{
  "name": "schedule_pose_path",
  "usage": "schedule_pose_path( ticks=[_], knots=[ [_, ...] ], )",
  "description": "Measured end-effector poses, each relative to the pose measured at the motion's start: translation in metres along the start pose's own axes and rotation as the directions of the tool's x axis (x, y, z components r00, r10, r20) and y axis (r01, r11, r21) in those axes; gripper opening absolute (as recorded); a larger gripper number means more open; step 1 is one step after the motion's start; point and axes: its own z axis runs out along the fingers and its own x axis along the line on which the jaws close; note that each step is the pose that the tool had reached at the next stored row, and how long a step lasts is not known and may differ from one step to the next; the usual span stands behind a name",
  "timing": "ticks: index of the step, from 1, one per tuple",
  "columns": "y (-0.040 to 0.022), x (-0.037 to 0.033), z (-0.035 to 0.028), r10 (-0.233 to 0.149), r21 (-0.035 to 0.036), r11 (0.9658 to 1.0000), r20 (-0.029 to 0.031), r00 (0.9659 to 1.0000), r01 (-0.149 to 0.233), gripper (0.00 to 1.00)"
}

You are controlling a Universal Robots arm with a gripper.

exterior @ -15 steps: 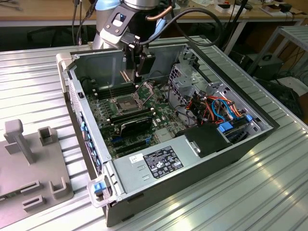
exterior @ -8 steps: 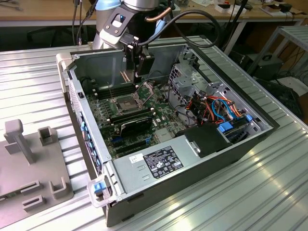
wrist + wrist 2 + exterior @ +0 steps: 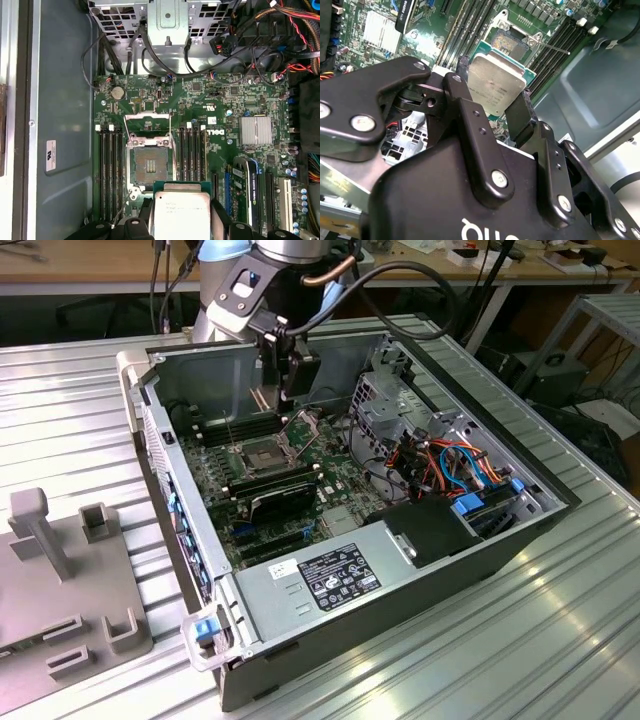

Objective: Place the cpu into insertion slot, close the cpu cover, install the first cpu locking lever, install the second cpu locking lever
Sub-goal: 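Place the cpu into insertion slot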

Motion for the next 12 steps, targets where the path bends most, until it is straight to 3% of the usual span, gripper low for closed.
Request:
schedule_pose_path(
  ticks=[5, 12],
  knots=[
    [0.0036, 0.0070, 0.0054, 0.018, 0.0008, 0.9998, 0.0005, 0.9998, -0.018, 0.55],
    [0.0079, 0.0116, 0.0124, 0.041, 0.0018, 0.9992, 0.0016, 0.9992, -0.041, 0.55]
  ],
)
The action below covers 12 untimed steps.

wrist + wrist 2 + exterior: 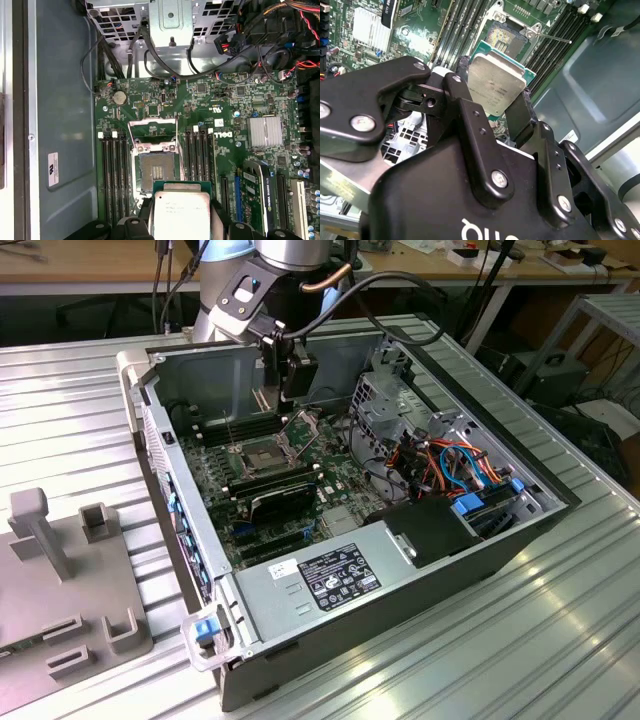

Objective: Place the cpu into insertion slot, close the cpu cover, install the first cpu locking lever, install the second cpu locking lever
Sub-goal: 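Place the cpu into insertion slot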

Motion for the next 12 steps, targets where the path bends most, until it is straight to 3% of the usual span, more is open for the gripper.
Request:
schedule_pose_path(
  ticks=[12],
  knots=[
    [0.0019, 0.0013, 0.0033, 0.010, 0.0002, 1.0000, 0.0004, 1.0000, -0.010, 0.55]
  ],
)
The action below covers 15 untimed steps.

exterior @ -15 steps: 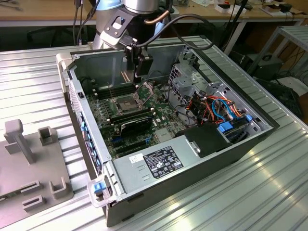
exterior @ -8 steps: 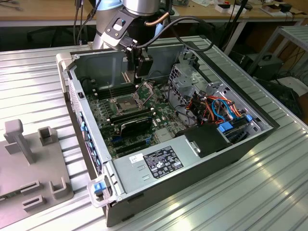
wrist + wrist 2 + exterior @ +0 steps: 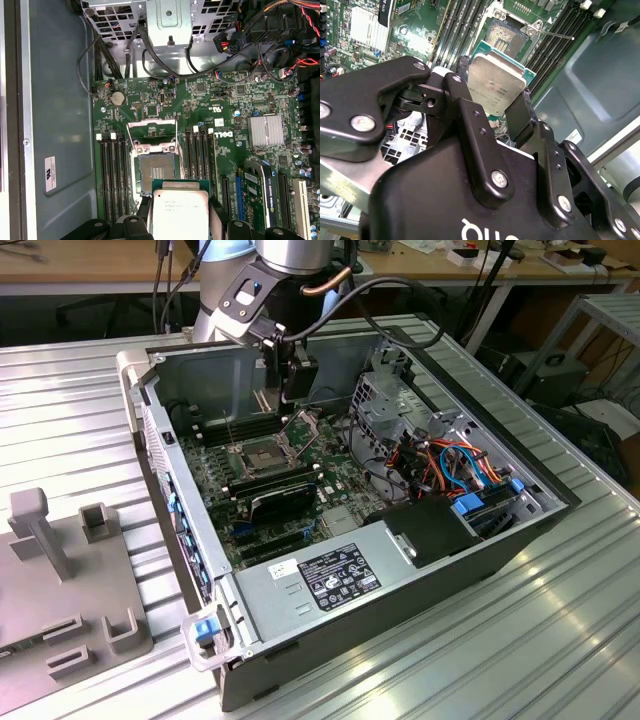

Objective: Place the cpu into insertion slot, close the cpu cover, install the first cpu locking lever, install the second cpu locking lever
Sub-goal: 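Place the cpu into insertion slot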

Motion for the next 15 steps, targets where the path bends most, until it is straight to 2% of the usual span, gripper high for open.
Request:
schedule_pose_path(
  ticks=[7, 13, 15],
  knots=[
    [-0.0001, 0.0005, 0.0019, 0.000, -0.0001, 1.0000, 0.0000, 1.0000, 0.000, 0.55],
    [0.0001, 0.0011, 0.0101, -0.001, 0.0000, 1.0000, -0.0001, 1.0000, 0.001, 0.55],
    [0.0006, 0.0012, 0.0138, -0.019, -0.0004, 0.9998, -0.0007, 0.9998, 0.019, 0.55]
  ],
)
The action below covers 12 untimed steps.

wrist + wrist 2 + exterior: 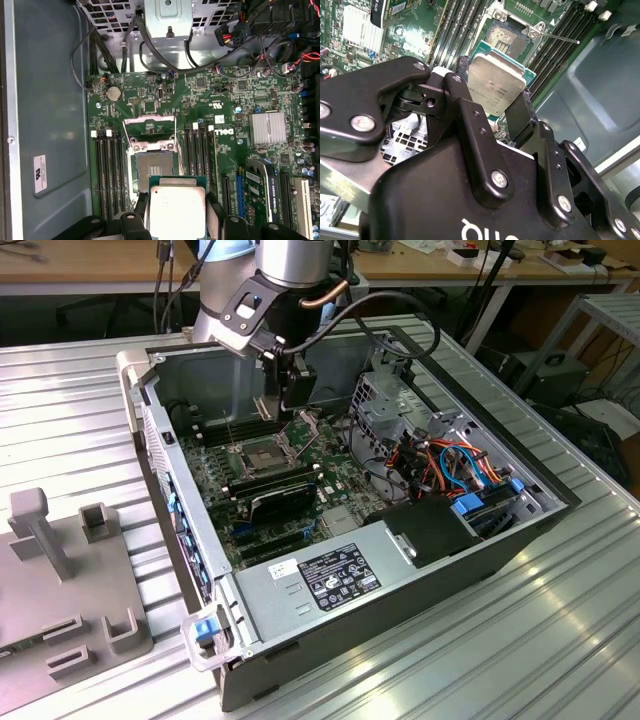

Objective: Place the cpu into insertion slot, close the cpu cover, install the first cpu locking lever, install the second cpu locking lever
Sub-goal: 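Place the cpu into insertion slot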

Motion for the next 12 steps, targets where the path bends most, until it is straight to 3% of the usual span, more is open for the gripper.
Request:
schedule_pose_path(
  ticks=[3, 12],
  knots=[
    [0.0002, 0.0001, 0.0012, -0.029, -0.0005, 0.9996, -0.0013, 0.9996, 0.029, 0.55],
    [0.0003, 0.0001, 0.0014, -0.030, -0.0007, 0.9995, -0.0017, 0.9995, 0.030, 0.55]
  ],
)
